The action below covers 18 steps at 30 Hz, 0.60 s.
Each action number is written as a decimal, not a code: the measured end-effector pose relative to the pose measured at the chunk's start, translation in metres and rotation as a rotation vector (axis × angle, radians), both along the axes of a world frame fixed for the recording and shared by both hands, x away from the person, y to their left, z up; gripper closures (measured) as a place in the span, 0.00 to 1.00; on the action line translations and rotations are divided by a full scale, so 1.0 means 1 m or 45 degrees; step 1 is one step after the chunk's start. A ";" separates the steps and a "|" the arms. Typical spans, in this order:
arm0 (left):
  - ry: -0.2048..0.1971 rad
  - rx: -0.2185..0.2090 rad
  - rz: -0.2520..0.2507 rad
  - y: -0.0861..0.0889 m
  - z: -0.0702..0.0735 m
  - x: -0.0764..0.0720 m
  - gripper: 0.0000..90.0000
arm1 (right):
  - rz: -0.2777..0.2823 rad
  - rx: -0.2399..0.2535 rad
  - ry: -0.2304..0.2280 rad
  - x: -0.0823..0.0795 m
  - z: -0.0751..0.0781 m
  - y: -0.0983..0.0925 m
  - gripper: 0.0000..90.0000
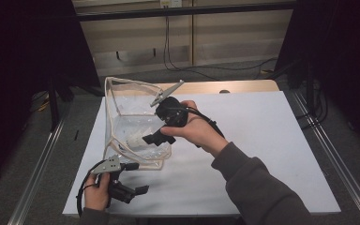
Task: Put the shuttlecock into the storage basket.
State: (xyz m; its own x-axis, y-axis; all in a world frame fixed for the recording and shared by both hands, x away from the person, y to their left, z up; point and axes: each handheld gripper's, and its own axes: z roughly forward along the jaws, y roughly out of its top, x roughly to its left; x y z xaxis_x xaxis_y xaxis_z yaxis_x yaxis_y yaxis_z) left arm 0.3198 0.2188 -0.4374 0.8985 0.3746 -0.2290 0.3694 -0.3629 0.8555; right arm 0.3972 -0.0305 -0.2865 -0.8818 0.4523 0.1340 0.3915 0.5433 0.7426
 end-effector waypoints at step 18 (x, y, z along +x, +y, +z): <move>0.000 0.006 0.002 -0.001 0.000 0.000 0.03 | 0.032 0.007 -0.011 -0.009 -0.004 -0.030 0.05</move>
